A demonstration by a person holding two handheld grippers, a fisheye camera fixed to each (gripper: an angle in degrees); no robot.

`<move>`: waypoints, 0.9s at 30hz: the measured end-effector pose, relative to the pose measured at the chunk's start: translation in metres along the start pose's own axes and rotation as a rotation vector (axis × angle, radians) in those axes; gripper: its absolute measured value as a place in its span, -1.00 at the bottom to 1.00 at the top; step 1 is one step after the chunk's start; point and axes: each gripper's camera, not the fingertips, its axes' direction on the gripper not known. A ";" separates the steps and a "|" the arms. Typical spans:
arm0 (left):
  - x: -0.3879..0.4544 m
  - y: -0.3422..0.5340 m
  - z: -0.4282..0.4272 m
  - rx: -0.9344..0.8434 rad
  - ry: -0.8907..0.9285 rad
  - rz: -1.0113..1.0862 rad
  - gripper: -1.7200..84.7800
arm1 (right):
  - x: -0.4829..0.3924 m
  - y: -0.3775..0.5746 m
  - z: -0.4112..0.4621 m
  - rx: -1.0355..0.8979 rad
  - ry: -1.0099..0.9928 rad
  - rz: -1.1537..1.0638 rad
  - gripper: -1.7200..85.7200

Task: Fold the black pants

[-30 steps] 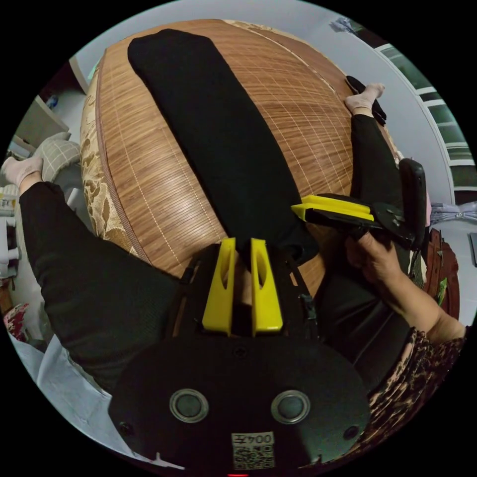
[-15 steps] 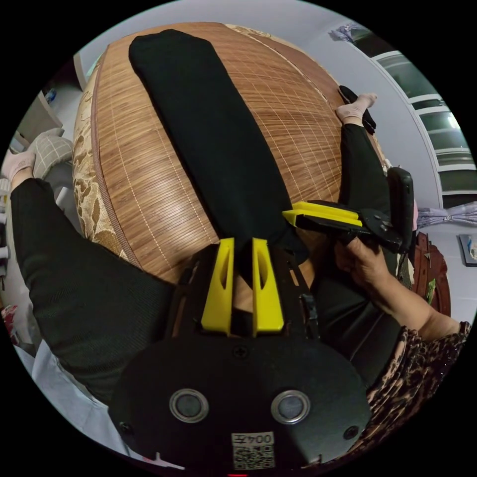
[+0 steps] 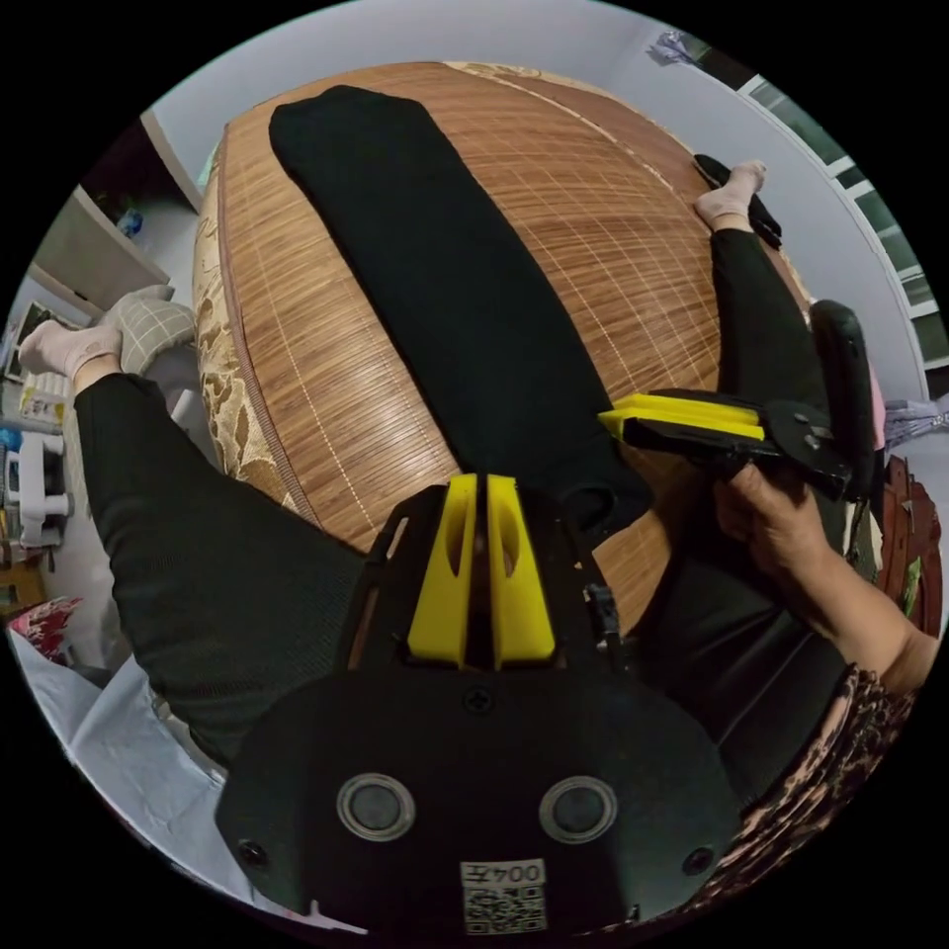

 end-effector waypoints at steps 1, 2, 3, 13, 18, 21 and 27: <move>0.003 -0.001 0.006 -0.017 -0.012 0.006 -0.92 | -0.005 0.000 0.003 -0.003 0.012 -0.006 -0.85; 0.005 -0.002 0.009 -0.026 -0.019 0.010 -0.92 | -0.008 0.000 0.004 -0.005 0.019 -0.011 -0.85; 0.008 -0.005 0.014 -0.042 -0.032 0.019 -0.92 | -0.014 -0.001 0.007 -0.010 0.035 -0.022 -0.85; 0.028 -0.012 0.034 -0.071 -0.079 0.058 -0.91 | -0.080 0.014 -0.006 0.001 0.040 -0.244 -0.80; 0.031 -0.013 0.041 -0.072 -0.067 0.054 -0.91 | -0.139 0.035 0.015 -0.091 0.150 -0.522 -0.76; 0.033 -0.013 0.045 -0.070 -0.061 0.053 -0.91 | -0.163 0.038 0.033 -0.118 0.190 -0.619 -0.75; 0.037 -0.014 0.053 -0.070 -0.051 0.049 -0.91 | -0.199 0.041 0.073 -0.187 0.311 -0.768 -0.74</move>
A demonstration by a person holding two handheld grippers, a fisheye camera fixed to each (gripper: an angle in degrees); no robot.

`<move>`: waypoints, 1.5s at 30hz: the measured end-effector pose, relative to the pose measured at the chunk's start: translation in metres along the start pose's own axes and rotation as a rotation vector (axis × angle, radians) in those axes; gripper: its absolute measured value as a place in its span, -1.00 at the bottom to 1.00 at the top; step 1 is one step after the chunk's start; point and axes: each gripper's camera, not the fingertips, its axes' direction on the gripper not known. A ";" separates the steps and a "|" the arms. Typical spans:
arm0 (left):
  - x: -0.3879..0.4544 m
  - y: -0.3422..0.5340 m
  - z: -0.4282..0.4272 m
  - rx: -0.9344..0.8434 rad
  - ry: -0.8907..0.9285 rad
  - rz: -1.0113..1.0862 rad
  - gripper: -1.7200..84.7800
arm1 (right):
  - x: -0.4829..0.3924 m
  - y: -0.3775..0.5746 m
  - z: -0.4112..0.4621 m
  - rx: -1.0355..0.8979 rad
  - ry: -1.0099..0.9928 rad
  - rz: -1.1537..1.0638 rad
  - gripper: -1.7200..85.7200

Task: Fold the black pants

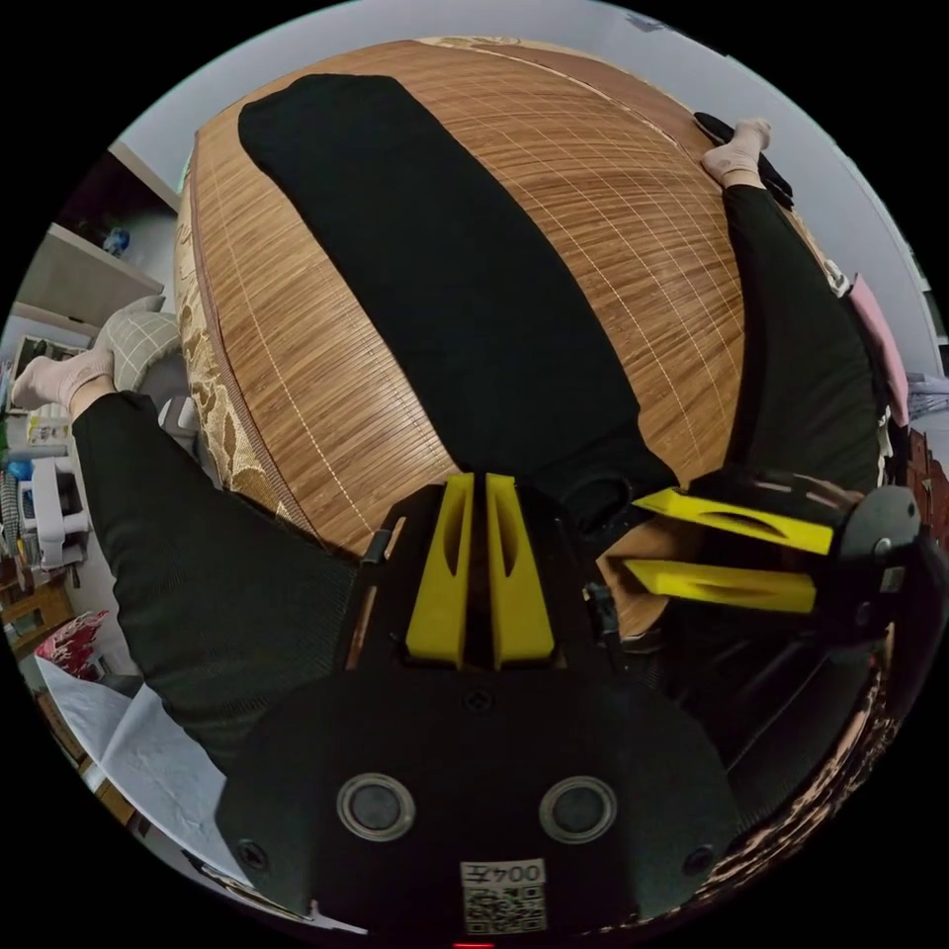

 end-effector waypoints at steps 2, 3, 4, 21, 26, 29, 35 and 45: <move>0.003 0.000 0.002 0.001 -0.006 0.003 -0.91 | -0.005 -0.010 0.011 -0.043 0.035 -0.021 -0.76; 0.004 0.000 0.004 0.001 -0.009 0.005 -0.91 | -0.006 -0.017 0.017 -0.070 0.059 -0.025 -0.79; 0.006 0.000 0.005 0.002 -0.010 0.006 -0.91 | -0.008 -0.022 0.022 -0.095 0.075 -0.030 -0.84; 0.013 0.017 -0.008 0.090 0.035 0.006 -0.92 | 0.008 -0.042 0.031 -0.114 -0.067 -0.034 -0.83; 0.027 0.035 -0.034 0.181 0.027 0.109 -0.93 | 0.022 -0.043 0.031 -0.106 -0.077 -0.028 -0.83; 0.038 0.031 -0.018 0.125 0.111 0.169 -0.93 | 0.035 -0.041 0.031 -0.101 -0.097 -0.017 -0.82; 0.060 0.013 0.043 -0.163 0.041 0.220 -0.93 | 0.068 -0.030 0.015 -0.085 -0.131 0.021 -0.79; 0.059 0.018 0.041 -0.157 0.047 0.207 -0.93 | 0.242 0.042 0.008 0.187 -0.548 0.710 -0.71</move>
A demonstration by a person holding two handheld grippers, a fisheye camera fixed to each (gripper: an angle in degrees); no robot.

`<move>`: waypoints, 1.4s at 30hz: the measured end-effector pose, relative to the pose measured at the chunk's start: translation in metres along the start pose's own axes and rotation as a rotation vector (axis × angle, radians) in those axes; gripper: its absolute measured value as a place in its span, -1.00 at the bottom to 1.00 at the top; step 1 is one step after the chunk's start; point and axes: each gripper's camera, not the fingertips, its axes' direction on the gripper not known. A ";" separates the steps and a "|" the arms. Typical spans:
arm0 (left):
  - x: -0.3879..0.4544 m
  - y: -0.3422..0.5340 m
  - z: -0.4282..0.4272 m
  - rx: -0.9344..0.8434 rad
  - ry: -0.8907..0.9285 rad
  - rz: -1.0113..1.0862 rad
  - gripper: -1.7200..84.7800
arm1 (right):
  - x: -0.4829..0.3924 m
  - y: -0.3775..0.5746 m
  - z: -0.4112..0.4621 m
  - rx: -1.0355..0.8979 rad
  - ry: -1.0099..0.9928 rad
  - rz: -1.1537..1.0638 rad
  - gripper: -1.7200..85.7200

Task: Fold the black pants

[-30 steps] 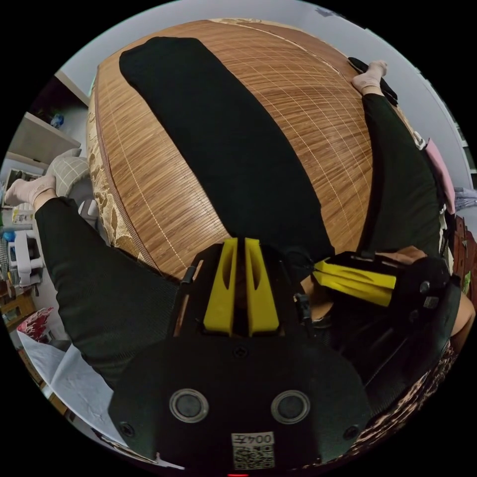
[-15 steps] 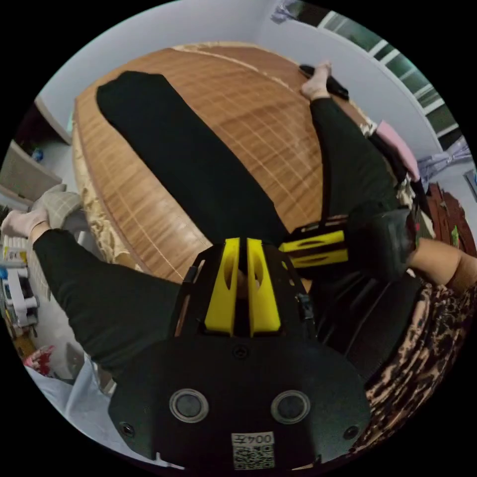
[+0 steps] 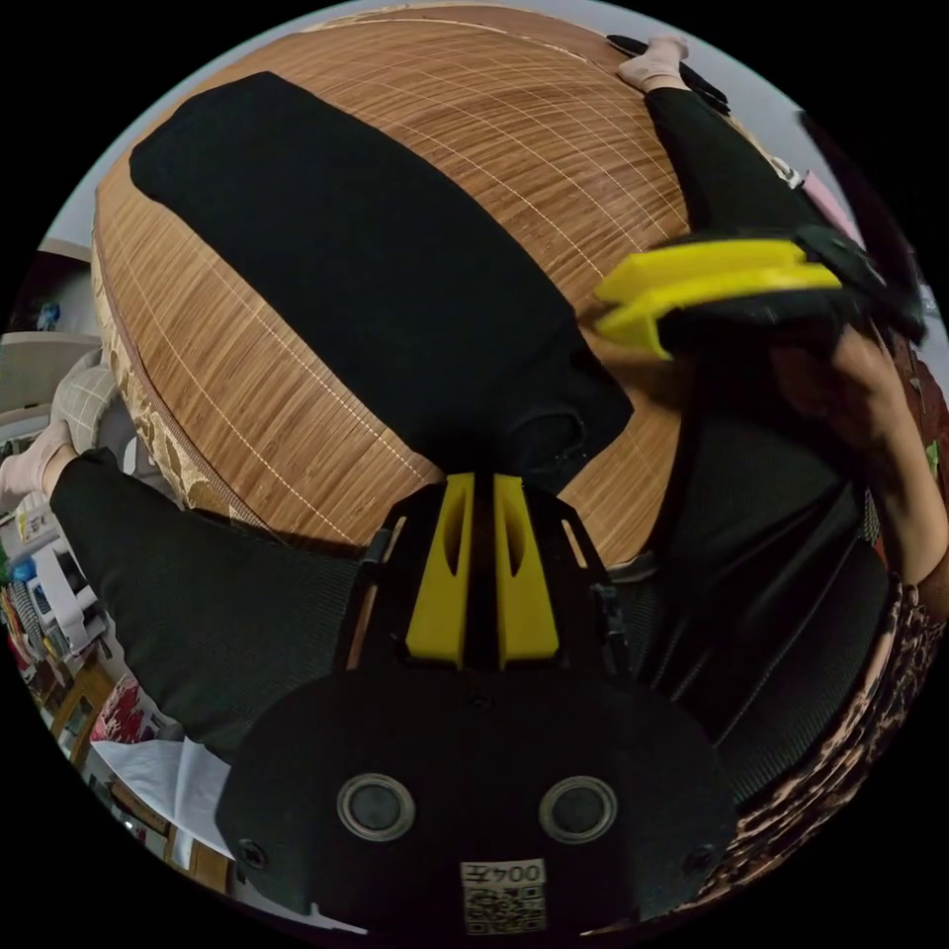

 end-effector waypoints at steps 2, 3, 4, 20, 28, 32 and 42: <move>-0.001 0.002 -0.002 0.002 0.004 -0.003 -0.93 | 0.025 -0.010 0.001 0.009 -0.052 0.086 -0.70; -0.002 0.004 -0.003 0.004 0.004 -0.004 -0.93 | 0.042 -0.014 0.002 0.014 -0.113 0.140 -0.70; -0.002 0.006 -0.004 0.005 0.003 -0.004 -0.93 | 0.056 -0.016 0.003 0.018 -0.186 0.174 -0.71; -0.019 0.033 -0.040 0.002 -0.016 0.007 -0.89 | 0.101 -0.027 -0.012 -0.149 -0.374 0.109 -0.84; -0.076 0.075 -0.105 0.126 0.163 -0.071 -0.74 | 0.121 -0.019 -0.061 -0.073 -0.561 0.115 -0.89; -0.139 0.108 -0.133 0.262 0.489 -0.169 -0.63 | 0.133 -0.012 -0.082 -0.016 -0.700 0.146 -0.89; -0.230 0.158 -0.150 0.507 1.069 -0.357 -0.50 | 0.139 -0.004 -0.132 0.100 -0.894 0.158 -0.90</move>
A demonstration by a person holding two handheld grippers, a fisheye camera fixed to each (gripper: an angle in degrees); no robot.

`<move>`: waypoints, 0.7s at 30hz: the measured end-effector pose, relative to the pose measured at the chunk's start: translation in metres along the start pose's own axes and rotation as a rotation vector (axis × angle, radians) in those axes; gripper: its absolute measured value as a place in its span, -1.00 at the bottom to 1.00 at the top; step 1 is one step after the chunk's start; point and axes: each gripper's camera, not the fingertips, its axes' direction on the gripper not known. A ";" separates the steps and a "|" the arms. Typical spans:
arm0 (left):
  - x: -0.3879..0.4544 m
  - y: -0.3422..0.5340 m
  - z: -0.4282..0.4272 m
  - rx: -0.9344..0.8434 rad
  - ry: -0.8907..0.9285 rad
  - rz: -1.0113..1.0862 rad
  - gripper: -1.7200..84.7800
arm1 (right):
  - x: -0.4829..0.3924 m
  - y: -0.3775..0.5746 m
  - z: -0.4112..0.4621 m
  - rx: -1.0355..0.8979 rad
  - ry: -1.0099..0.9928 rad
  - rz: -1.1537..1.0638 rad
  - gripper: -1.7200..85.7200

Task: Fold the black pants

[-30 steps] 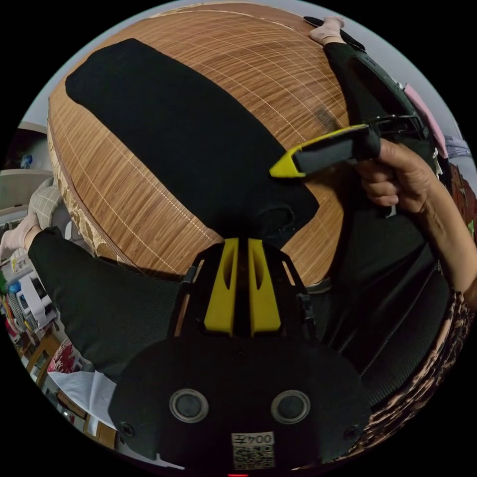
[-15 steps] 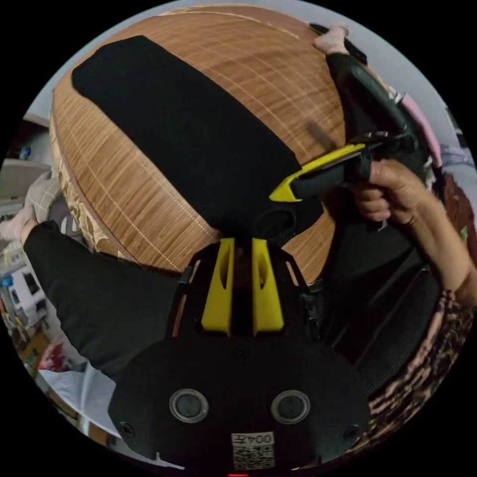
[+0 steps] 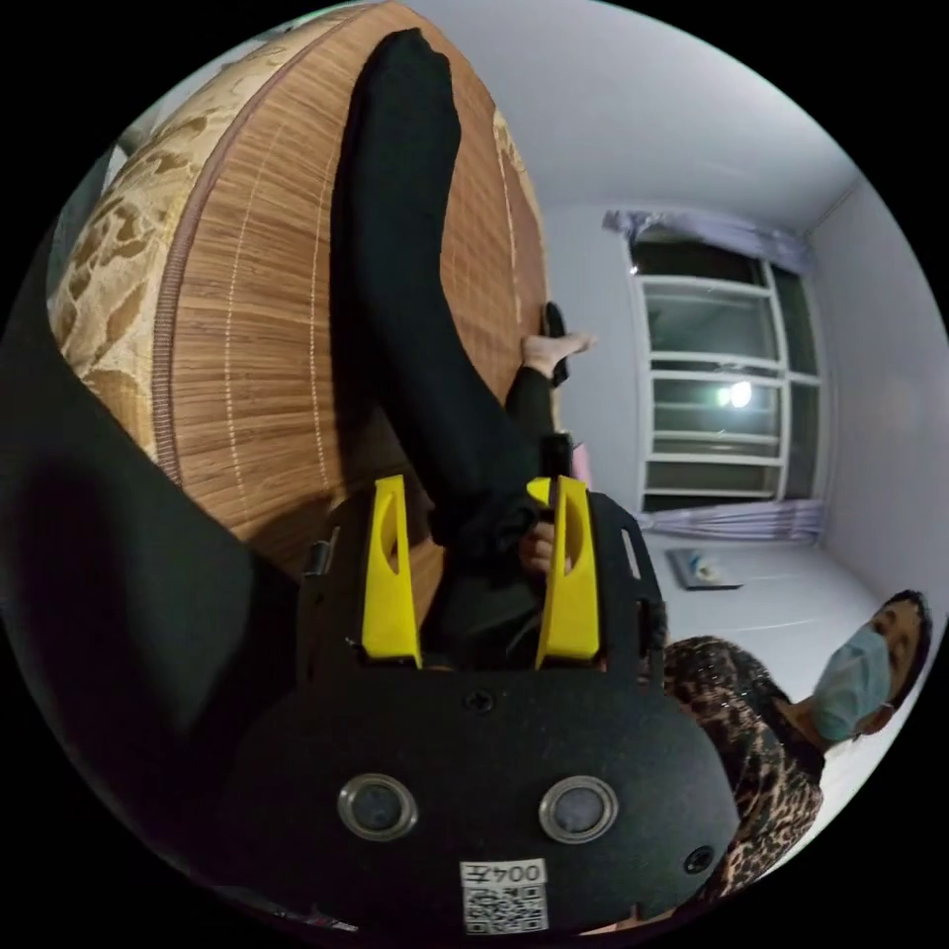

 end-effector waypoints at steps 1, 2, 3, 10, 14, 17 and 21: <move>0.000 -0.001 -0.001 0.006 0.027 -0.009 -0.49 | -0.005 0.001 -0.002 0.008 -0.016 -0.004 -0.90; 0.001 -0.001 -0.001 0.008 0.036 -0.012 -0.48 | -0.007 0.001 -0.003 0.013 -0.022 -0.007 -0.90; 0.002 -0.002 -0.001 0.008 0.048 -0.018 -0.47 | -0.012 0.002 -0.005 0.021 -0.033 -0.012 -0.90; 0.014 0.007 0.005 0.024 0.223 -0.022 -0.49 | -0.025 0.016 -0.009 0.047 -0.049 -0.002 -0.90; 0.035 0.019 0.002 0.074 0.203 0.038 -0.66 | -0.029 0.026 -0.008 0.066 -0.048 0.004 -0.90; 0.057 0.030 0.001 0.050 0.139 0.081 -0.81 | -0.040 0.036 -0.008 0.076 -0.002 -0.013 -0.90; 0.104 0.048 0.000 0.019 -0.009 0.163 -0.84 | -0.074 0.050 0.001 0.037 0.144 -0.093 -0.90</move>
